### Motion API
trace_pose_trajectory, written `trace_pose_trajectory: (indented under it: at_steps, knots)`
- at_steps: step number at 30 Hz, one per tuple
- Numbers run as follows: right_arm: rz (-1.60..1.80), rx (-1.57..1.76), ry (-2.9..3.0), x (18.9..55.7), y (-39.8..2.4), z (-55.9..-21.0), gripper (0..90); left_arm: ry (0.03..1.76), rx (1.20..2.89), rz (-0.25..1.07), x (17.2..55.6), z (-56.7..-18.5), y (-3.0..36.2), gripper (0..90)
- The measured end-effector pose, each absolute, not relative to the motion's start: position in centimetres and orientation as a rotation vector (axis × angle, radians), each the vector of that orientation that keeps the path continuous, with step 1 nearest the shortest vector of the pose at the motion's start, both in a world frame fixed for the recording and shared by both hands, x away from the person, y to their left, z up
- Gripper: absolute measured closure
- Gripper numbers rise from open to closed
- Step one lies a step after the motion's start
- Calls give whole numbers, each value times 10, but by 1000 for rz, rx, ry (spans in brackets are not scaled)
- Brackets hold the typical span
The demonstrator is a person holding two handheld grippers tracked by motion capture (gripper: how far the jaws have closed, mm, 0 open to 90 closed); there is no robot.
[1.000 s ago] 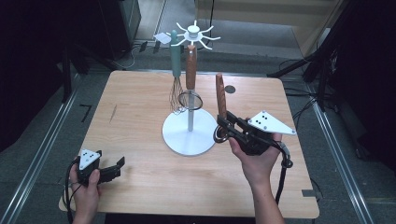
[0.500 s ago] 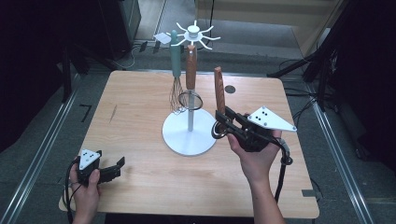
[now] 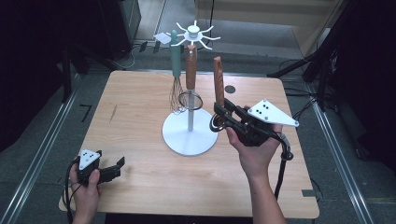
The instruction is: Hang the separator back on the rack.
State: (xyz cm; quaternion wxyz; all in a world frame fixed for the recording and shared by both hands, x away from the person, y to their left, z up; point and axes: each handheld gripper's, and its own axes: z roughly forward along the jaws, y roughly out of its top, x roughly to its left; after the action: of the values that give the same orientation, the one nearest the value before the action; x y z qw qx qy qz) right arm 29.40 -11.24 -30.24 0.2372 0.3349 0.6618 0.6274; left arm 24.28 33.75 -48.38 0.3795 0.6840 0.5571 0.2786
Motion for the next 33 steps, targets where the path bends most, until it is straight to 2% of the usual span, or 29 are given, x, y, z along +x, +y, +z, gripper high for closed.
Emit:
trace_pose_trajectory:
  at_steps: [8,33]
  knots:
    - [1732,923,1781,295,-107,-293,719,1413,1741,705,243,-484,338,14]
    - [1736,919,1770,304,-98,-284,720,1419,1745,723,243,-484,337,9]
